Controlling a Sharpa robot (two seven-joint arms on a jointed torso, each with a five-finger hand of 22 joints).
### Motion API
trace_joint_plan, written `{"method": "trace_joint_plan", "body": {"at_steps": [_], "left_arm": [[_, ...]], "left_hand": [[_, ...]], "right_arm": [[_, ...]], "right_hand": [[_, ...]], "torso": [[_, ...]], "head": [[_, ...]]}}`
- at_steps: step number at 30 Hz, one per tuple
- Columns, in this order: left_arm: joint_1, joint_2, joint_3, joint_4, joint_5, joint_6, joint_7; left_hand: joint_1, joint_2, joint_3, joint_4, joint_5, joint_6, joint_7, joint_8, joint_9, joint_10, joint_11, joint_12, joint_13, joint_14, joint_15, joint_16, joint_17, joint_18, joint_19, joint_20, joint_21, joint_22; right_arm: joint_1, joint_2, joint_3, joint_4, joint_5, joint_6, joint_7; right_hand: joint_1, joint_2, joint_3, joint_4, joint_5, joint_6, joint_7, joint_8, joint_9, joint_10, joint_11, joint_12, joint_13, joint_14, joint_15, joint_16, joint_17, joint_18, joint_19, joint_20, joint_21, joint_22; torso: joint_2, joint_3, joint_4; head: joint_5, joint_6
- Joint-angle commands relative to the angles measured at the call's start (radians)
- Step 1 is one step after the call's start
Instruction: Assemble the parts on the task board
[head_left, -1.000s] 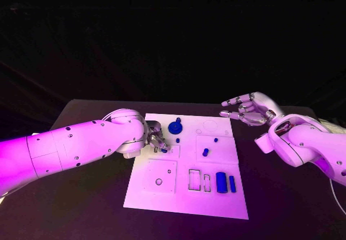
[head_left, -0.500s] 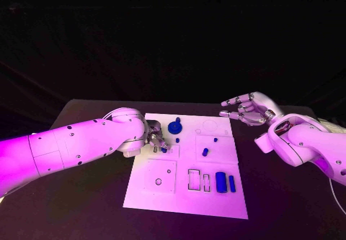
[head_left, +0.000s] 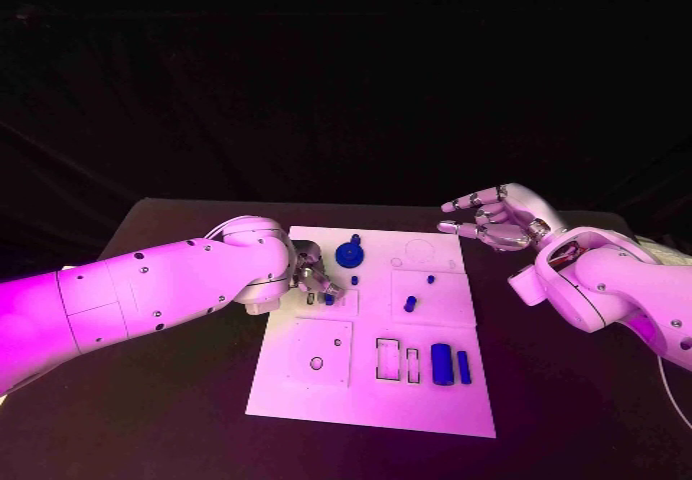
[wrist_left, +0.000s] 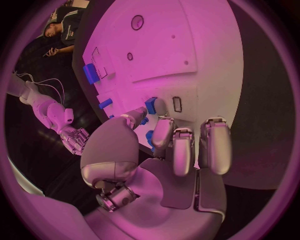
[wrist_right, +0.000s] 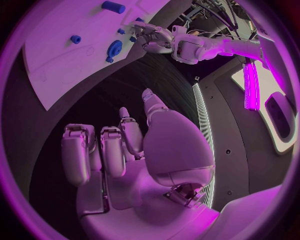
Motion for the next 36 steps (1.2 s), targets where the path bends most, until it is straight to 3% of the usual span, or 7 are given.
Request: {"method": "trace_joint_plan", "body": {"at_steps": [1,14,20,24,26,28,36], "left_arm": [[-0.013,0.002,-0.010,0.004,0.014,0.041,-0.005],[-0.013,-0.028,-0.003,0.033,0.005,0.025,-0.005],[-0.009,-0.053,0.030,0.065,0.053,-0.031,-0.001],[0.010,-0.060,0.050,0.046,0.096,-0.049,0.003],[0.023,-0.058,0.056,0.020,0.122,-0.055,0.006],[0.036,-0.059,0.060,-0.001,0.143,-0.053,0.008],[0.073,-0.046,0.066,-0.072,0.162,0.024,0.009]], "left_hand": [[-0.009,0.004,-0.015,0.003,-0.005,0.007,0.001,-0.007,0.002,0.008,0.001,0.005,0.003,0.103,-0.007,0.003,0.263,-0.011,0.014,-0.003,0.003,0.078],[-0.002,0.006,-0.113,0.036,-0.005,0.015,-0.003,-0.006,0.007,0.013,-0.003,0.010,0.008,0.103,-0.009,0.003,0.263,-0.012,0.017,-0.005,0.005,0.085],[-0.002,0.006,-0.176,0.058,-0.005,0.009,-0.002,-0.008,0.010,0.006,-0.003,-0.002,-0.005,0.103,-0.011,0.003,0.263,-0.009,0.011,-0.006,-0.004,0.074],[0.016,0.011,-0.217,0.059,-0.014,0.005,-0.002,-0.007,0.014,0.004,-0.002,-0.004,-0.008,0.103,-0.011,0.003,0.263,-0.008,0.010,-0.007,-0.007,0.071],[0.026,0.016,-0.229,0.058,-0.013,0.004,-0.002,-0.007,0.015,0.003,-0.002,-0.005,-0.009,0.103,-0.011,0.003,0.263,-0.008,0.009,-0.007,-0.009,0.069],[0.034,0.021,-0.240,0.058,-0.011,0.003,-0.002,-0.007,0.015,0.002,-0.002,-0.006,-0.010,0.103,-0.011,0.003,0.263,-0.008,0.008,-0.007,-0.009,0.068],[0.076,0.034,-0.293,0.057,-0.010,-0.023,0.008,-0.023,0.011,-0.021,0.006,-0.034,-0.040,0.103,-0.006,0.003,0.263,0.000,-0.009,-0.003,-0.033,0.038]], "right_arm": [[-0.001,0.000,0.000,0.000,-0.004,0.013,0.002],[-0.001,0.000,0.000,-0.004,-0.002,0.015,0.002],[-0.004,0.001,0.000,-0.013,0.000,0.015,0.003],[-0.007,0.003,-0.001,-0.019,0.001,0.017,0.003],[-0.008,0.004,-0.001,-0.023,0.002,0.017,0.004],[-0.009,0.005,-0.001,-0.026,0.003,0.017,0.004],[-0.010,0.007,-0.001,-0.033,0.006,0.019,0.003]], "right_hand": [[-0.004,0.008,-0.007,-0.001,0.005,0.009,-0.002,0.004,0.001,0.000,-0.004,-0.003,0.066,0.084,0.000,-0.006,0.177,0.006,0.014,-0.002,-0.005,0.061],[-0.006,0.008,-0.010,0.001,0.006,0.009,-0.002,0.004,0.001,0.000,-0.004,-0.003,0.066,0.084,0.000,-0.006,0.176,0.006,0.014,-0.002,-0.005,0.061],[-0.006,0.008,-0.010,0.001,0.006,0.009,-0.002,0.004,0.001,0.000,-0.004,-0.003,0.066,0.084,0.000,-0.006,0.176,0.006,0.014,-0.002,-0.005,0.061],[-0.006,0.008,-0.010,0.001,0.006,0.009,-0.002,0.004,0.001,0.000,-0.004,-0.003,0.066,0.084,0.000,-0.006,0.176,0.006,0.014,-0.002,-0.005,0.061],[-0.006,0.008,-0.010,0.001,0.006,0.009,-0.002,0.004,0.001,0.000,-0.004,-0.003,0.066,0.084,0.000,-0.006,0.176,0.006,0.014,-0.002,-0.005,0.061],[-0.006,0.008,-0.010,0.001,0.006,0.009,-0.002,0.004,0.001,0.000,-0.004,-0.003,0.066,0.084,0.000,-0.006,0.176,0.006,0.014,-0.002,-0.005,0.061],[-0.006,0.008,-0.010,0.001,0.006,0.009,-0.002,0.004,0.001,0.000,-0.004,-0.003,0.066,0.084,0.000,-0.006,0.176,0.006,0.014,-0.002,-0.005,0.061]], "torso": [[0.000,-0.0002,0.0003],[0.000,-0.0013,0.0008],[0.000,-0.0024,-0.0012],[-0.001,0.0007,0.0000],[-0.003,0.0024,0.0014],[-0.003,0.0026,0.0015],[-0.001,0.0024,0.0007]], "head": [[-0.001,-0.001],[-0.005,-0.003],[-0.006,-0.001],[-0.003,0.003],[0.004,0.027],[0.000,0.032],[-0.002,0.027]]}}
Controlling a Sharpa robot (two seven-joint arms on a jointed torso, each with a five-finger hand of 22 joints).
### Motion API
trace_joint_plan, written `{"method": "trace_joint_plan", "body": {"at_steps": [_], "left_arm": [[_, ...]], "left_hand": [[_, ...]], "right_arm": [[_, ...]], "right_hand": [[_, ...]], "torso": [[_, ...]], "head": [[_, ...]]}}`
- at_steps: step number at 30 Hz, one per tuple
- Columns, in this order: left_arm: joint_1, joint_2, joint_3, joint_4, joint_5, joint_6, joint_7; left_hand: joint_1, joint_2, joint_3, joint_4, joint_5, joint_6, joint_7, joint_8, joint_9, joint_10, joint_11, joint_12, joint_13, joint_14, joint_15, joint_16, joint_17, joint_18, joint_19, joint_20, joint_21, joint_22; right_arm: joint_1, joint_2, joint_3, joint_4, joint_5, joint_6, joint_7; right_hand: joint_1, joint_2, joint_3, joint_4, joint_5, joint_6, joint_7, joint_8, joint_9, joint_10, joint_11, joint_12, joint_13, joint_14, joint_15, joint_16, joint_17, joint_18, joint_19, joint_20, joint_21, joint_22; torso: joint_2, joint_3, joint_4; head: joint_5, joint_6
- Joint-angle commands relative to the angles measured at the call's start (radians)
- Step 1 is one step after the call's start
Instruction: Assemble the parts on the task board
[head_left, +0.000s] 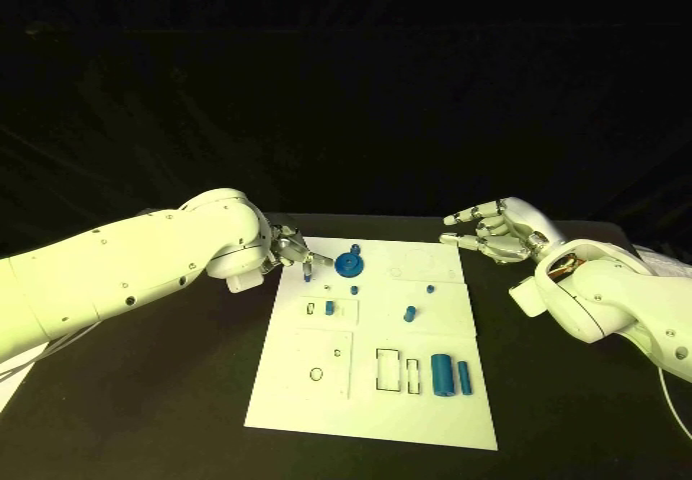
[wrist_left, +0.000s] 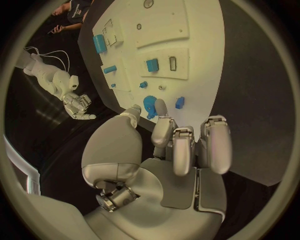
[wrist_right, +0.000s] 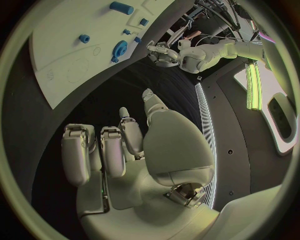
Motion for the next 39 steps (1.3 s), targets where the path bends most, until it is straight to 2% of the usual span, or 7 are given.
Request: {"method": "trace_joint_plan", "body": {"at_steps": [1,4,8,11,18,26,39], "left_arm": [[0.015,0.016,0.002,-0.042,0.028,0.073,0.006],[0.021,0.033,0.002,-0.081,-0.001,0.113,0.006],[0.026,0.065,-0.002,-0.142,-0.025,0.151,0.007],[0.027,0.090,-0.007,-0.185,-0.035,0.171,0.009],[0.027,0.134,-0.024,-0.259,-0.051,0.215,0.015],[0.026,0.155,-0.033,-0.290,-0.054,0.229,0.022],[0.025,0.159,-0.035,-0.297,-0.054,0.230,0.026]], "left_hand": [[0.022,0.006,-0.020,0.000,0.002,-0.018,0.006,-0.016,-0.006,-0.016,0.005,-0.018,-0.018,0.107,-0.001,0.003,0.263,0.001,-0.016,0.002,-0.014,0.032],[0.043,0.017,-0.041,0.001,0.003,-0.039,0.018,-0.041,-0.025,-0.030,0.014,-0.032,-0.034,0.107,0.006,0.003,0.263,0.003,-0.023,0.008,-0.024,0.021],[0.070,0.029,-0.068,0.002,0.004,-0.050,0.029,-0.074,-0.058,-0.040,0.025,-0.042,-0.046,0.107,0.015,0.003,0.263,0.004,-0.025,0.016,-0.028,0.018],[0.080,0.036,-0.077,0.001,0.004,-0.049,0.032,-0.083,-0.069,-0.042,0.027,-0.042,-0.047,0.107,0.017,0.003,0.263,0.005,-0.025,0.018,-0.030,0.018],[0.103,0.049,-0.085,-0.002,0.006,-0.039,0.032,-0.089,-0.083,-0.040,0.028,-0.036,-0.043,0.107,0.019,0.003,0.263,0.004,-0.022,0.021,-0.027,0.023],[0.121,0.059,-0.086,-0.004,0.007,-0.029,0.030,-0.089,-0.090,-0.037,0.027,-0.031,-0.040,0.107,0.018,0.003,0.263,0.003,-0.020,0.021,-0.025,0.027],[0.136,0.067,-0.086,-0.006,0.007,-0.021,0.028,-0.088,-0.094,-0.034,0.025,-0.026,-0.036,0.107,0.017,0.003,0.263,0.002,-0.017,0.021,-0.022,0.031]], "right_arm": [[-0.001,0.001,0.000,-0.001,0.003,0.013,0.003],[-0.001,0.000,0.000,-0.001,0.003,0.012,0.003],[-0.001,0.001,0.000,-0.001,0.003,0.011,0.004],[-0.001,0.002,0.000,-0.001,0.003,0.012,0.004],[-0.001,0.005,0.000,-0.002,0.003,0.013,0.006],[-0.001,0.007,0.000,-0.002,0.003,0.014,0.006],[-0.001,0.009,0.000,-0.004,0.003,0.016,0.006]], "right_hand": [[-0.003,0.005,-0.004,0.000,0.006,0.006,0.001,0.004,0.002,0.000,-0.004,-0.002,0.066,0.084,0.000,-0.006,0.176,0.006,0.014,-0.002,-0.005,0.061],[-0.003,0.005,-0.005,0.001,0.007,0.006,0.001,0.004,0.002,0.000,-0.004,-0.002,0.066,0.084,0.000,-0.006,0.176,0.006,0.014,-0.002,-0.006,0.061],[-0.003,0.005,-0.005,0.001,0.007,0.006,0.001,0.004,0.002,0.000,-0.004,-0.002,0.066,0.084,0.000,-0.006,0.176,0.006,0.014,-0.002,-0.006,0.061],[-0.003,0.006,-0.005,0.001,0.007,0.006,0.001,0.004,0.002,0.000,-0.004,-0.002,0.066,0.084,0.000,-0.006,0.177,0.006,0.014,-0.002,-0.005,0.061],[-0.003,0.006,-0.005,0.001,0.007,0.006,0.001,0.004,0.002,0.000,-0.004,-0.002,0.066,0.084,0.000,-0.006,0.177,0.006,0.014,-0.002,-0.005,0.061],[-0.002,0.008,-0.006,0.001,0.008,0.006,0.001,0.004,0.002,0.000,-0.004,-0.002,0.066,0.084,0.000,-0.006,0.177,0.006,0.014,-0.002,-0.005,0.062],[-0.002,0.008,-0.006,0.001,0.008,0.006,0.001,0.004,0.002,0.000,-0.004,-0.002,0.066,0.084,0.000,-0.006,0.177,0.006,0.014,-0.002,-0.005,0.062]], "torso": [[0.001,0.0007,0.0003],[-0.001,0.0017,0.0006],[0.002,0.0008,0.0003],[0.001,-0.0005,0.0005],[0.002,0.0003,-0.0019],[0.003,0.0001,-0.0030],[0.002,0.0006,-0.0025]], "head": [[0.000,-0.004],[0.000,-0.007],[0.004,-0.008],[0.005,-0.008],[0.011,-0.014],[0.013,-0.016],[0.015,-0.019]]}}
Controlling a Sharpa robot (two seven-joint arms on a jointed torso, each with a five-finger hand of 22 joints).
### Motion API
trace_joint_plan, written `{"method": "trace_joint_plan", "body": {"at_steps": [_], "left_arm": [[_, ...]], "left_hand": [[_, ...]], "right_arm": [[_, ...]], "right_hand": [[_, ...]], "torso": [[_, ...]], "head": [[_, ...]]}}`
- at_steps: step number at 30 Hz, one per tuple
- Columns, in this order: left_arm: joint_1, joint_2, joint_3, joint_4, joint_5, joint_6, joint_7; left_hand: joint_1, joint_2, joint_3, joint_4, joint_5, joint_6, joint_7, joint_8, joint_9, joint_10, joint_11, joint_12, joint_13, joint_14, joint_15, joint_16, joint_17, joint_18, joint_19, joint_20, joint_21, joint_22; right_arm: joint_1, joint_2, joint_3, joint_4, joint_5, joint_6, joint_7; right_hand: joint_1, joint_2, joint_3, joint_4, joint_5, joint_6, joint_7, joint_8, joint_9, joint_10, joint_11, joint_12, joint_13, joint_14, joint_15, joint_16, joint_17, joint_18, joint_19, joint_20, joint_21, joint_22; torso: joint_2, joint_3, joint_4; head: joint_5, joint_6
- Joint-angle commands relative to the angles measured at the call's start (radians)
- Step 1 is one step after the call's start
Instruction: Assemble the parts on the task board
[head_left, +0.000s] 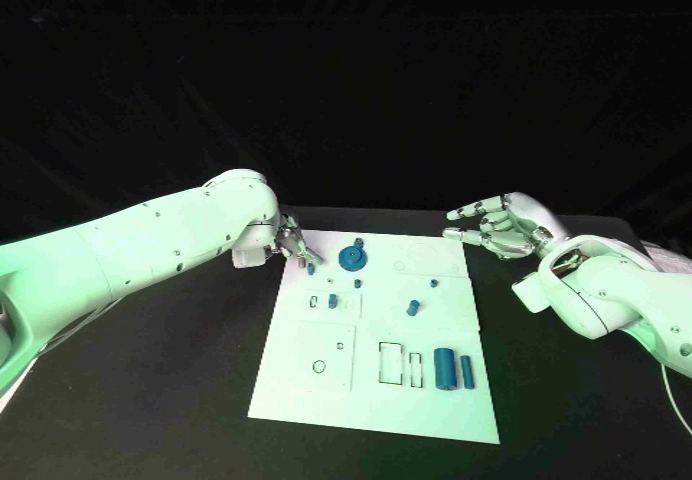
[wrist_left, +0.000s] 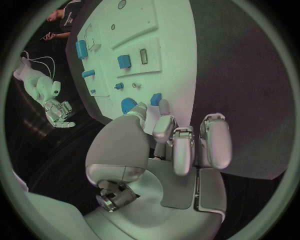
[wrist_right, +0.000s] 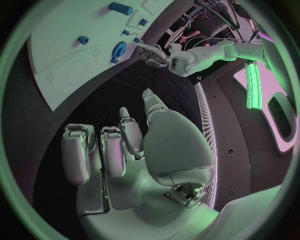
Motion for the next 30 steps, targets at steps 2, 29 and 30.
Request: {"method": "trace_joint_plan", "body": {"at_steps": [2,29,30], "left_arm": [[0.000,0.002,0.000,-0.003,-0.006,0.028,0.011],[-0.003,0.021,-0.007,-0.017,-0.006,0.026,0.013],[-0.003,0.022,-0.007,-0.017,-0.006,0.025,0.013]], "left_hand": [[0.018,0.000,-0.006,-0.004,0.004,0.010,-0.002,-0.004,-0.003,0.004,0.001,0.003,0.001,0.105,0.008,0.003,0.263,0.002,0.004,0.002,0.001,0.032],[0.054,0.018,0.001,-0.013,0.005,0.013,-0.002,-0.007,-0.014,0.004,0.000,0.005,0.000,0.105,0.008,0.003,0.263,0.002,0.005,0.002,0.000,0.033],[0.056,0.019,0.001,-0.014,0.005,0.013,-0.002,-0.007,-0.014,0.004,0.000,0.005,0.000,0.105,0.008,0.003,0.263,0.002,0.005,0.002,0.001,0.033]], "right_arm": [[-0.001,0.001,0.000,0.000,-0.001,0.013,0.005],[-0.001,0.003,0.000,-0.001,-0.001,0.017,0.005],[-0.001,0.003,0.000,-0.001,-0.001,0.017,0.005]], "right_hand": [[-0.002,0.008,-0.006,0.001,0.004,0.006,0.001,0.004,0.002,0.000,-0.004,-0.002,0.066,0.084,0.000,-0.006,0.177,0.006,0.014,-0.002,-0.005,0.061],[-0.001,0.011,-0.007,0.002,0.006,0.006,0.001,0.004,0.001,0.001,-0.005,0.000,0.067,0.084,-0.001,-0.006,0.177,0.006,0.014,-0.002,-0.006,0.061],[-0.001,0.011,-0.007,0.002,0.006,0.006,0.001,0.004,0.001,0.001,-0.005,0.000,0.067,0.084,-0.001,-0.006,0.177,0.006,0.014,-0.002,-0.006,0.061]], "torso": [[0.000,0.0001,0.0001],[0.000,0.0003,0.0005],[0.000,0.0004,0.0004]], "head": [[0.000,-0.002],[0.002,-0.007],[0.002,-0.007]]}}
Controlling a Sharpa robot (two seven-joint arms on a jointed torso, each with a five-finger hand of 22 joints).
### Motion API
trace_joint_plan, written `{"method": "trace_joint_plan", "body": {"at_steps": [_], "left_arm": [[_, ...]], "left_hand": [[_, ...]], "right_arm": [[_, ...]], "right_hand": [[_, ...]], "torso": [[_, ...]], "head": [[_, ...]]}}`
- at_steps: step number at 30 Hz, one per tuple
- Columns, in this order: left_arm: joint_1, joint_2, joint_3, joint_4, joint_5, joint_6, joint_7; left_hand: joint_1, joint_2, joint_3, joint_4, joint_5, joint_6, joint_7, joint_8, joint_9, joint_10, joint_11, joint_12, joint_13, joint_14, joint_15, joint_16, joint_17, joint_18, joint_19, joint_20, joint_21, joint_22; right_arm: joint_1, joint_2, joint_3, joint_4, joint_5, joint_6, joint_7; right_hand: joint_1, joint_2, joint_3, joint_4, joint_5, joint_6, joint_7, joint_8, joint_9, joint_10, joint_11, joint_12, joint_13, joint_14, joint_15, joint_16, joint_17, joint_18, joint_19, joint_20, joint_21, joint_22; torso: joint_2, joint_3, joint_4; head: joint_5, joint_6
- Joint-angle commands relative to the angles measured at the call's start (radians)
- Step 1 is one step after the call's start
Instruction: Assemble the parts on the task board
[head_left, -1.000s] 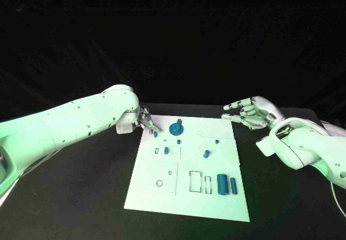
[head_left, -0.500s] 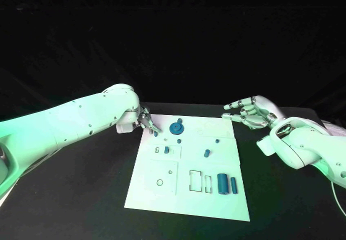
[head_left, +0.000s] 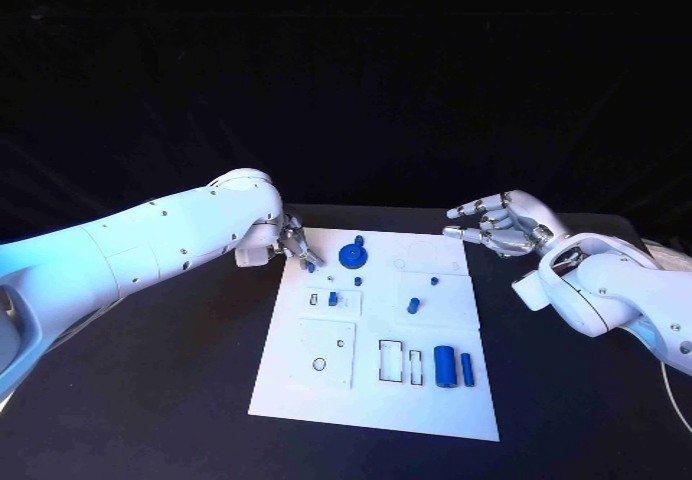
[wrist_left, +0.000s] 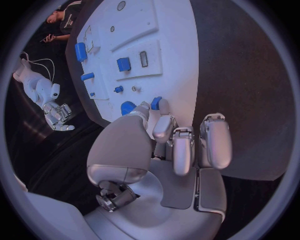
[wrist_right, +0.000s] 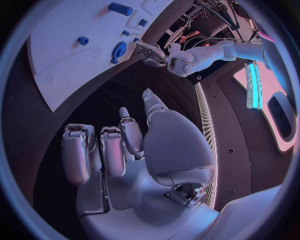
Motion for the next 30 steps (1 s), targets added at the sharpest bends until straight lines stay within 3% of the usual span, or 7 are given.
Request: {"method": "trace_joint_plan", "body": {"at_steps": [1,9,15,17,22,30], "left_arm": [[0.000,0.003,0.000,0.000,-0.004,0.006,0.010],[0.000,0.006,0.000,-0.004,-0.004,-0.002,0.009],[0.000,0.009,0.000,-0.006,-0.004,-0.003,0.008],[0.000,0.009,0.000,-0.007,-0.004,0.001,0.009],[0.000,0.009,0.000,-0.008,-0.003,0.010,0.016],[-0.001,-0.019,-0.001,0.035,0.024,-0.044,0.055]], "left_hand": [[0.014,0.003,0.004,-0.005,0.006,0.006,-0.002,-0.007,-0.002,0.004,0.000,0.005,0.000,0.105,0.007,0.003,0.263,0.002,0.005,0.002,0.001,0.034],[0.076,0.039,0.054,-0.030,0.006,0.002,-0.005,-0.013,-0.015,0.001,-0.003,0.003,-0.004,0.105,0.005,0.003,0.263,0.003,0.004,0.000,-0.001,0.034],[0.179,0.066,0.177,-0.101,0.014,-0.017,-0.008,-0.024,-0.027,-0.007,-0.007,-0.005,-0.010,0.105,0.000,0.003,0.263,0.003,0.003,-0.005,-0.004,0.033],[0.194,0.055,0.242,-0.124,0.014,-0.022,-0.002,-0.025,-0.030,-0.011,-0.003,-0.010,-0.014,0.105,0.002,0.003,0.263,0.003,0.003,-0.005,-0.005,0.034],[0.134,-0.015,0.464,-0.166,0.010,-0.023,0.010,-0.007,-0.027,-0.009,0.004,-0.016,-0.024,0.105,0.012,0.003,0.263,0.003,0.002,0.004,-0.009,0.035],[0.077,-0.057,0.594,-0.218,0.007,-0.025,0.008,0.020,-0.013,-0.001,0.005,-0.013,-0.026,0.105,0.013,0.003,0.263,0.004,0.002,0.006,-0.011,0.037]], "right_arm": [[-0.001,0.001,0.000,0.000,-0.001,0.014,0.005],[-0.002,0.003,0.000,-0.002,-0.001,0.017,0.004],[-0.002,0.003,0.000,-0.002,-0.001,0.019,0.004],[-0.002,0.003,0.000,-0.002,-0.001,0.020,0.003],[-0.003,0.003,0.000,-0.002,-0.001,0.022,0.003],[-0.005,0.003,-0.001,-0.003,-0.001,0.026,0.002]], "right_hand": [[-0.001,0.011,-0.004,-0.001,0.006,0.006,0.001,0.004,0.001,0.001,-0.004,0.000,0.067,0.084,-0.001,-0.006,0.176,0.006,0.014,-0.002,-0.006,0.061],[-0.001,0.011,-0.004,-0.001,0.006,0.006,0.001,0.004,0.001,0.001,-0.004,0.000,0.067,0.084,-0.001,-0.006,0.176,0.006,0.014,-0.002,-0.006,0.061],[-0.001,0.012,-0.005,-0.001,0.007,0.006,0.001,0.004,0.001,0.002,-0.005,0.001,0.067,0.084,-0.001,-0.006,0.177,0.006,0.014,-0.002,-0.006,0.061],[-0.001,0.012,-0.005,-0.001,0.007,0.006,0.001,0.004,0.001,0.002,-0.005,0.001,0.067,0.084,-0.001,-0.006,0.177,0.006,0.014,-0.002,-0.006,0.061],[-0.001,0.012,-0.005,-0.001,0.007,0.006,0.001,0.004,0.001,0.002,-0.005,0.001,0.067,0.084,-0.001,-0.006,0.177,0.006,0.014,-0.002,-0.006,0.061],[-0.001,0.012,-0.005,-0.001,0.007,0.006,0.001,0.004,0.001,0.002,-0.005,0.001,0.067,0.084,-0.001,-0.006,0.177,0.006,0.014,-0.002,-0.006,0.061]], "torso": [[0.000,0.0004,0.0002],[0.000,0.0004,-0.0001],[0.000,0.0003,-0.0002],[0.000,0.0005,-0.0002],[-0.001,0.0004,-0.0002],[-0.001,0.0007,0.0002]], "head": [[0.000,0.000],[0.002,-0.001],[0.001,-0.003],[0.001,-0.005],[0.000,-0.006],[0.000,-0.005]]}}
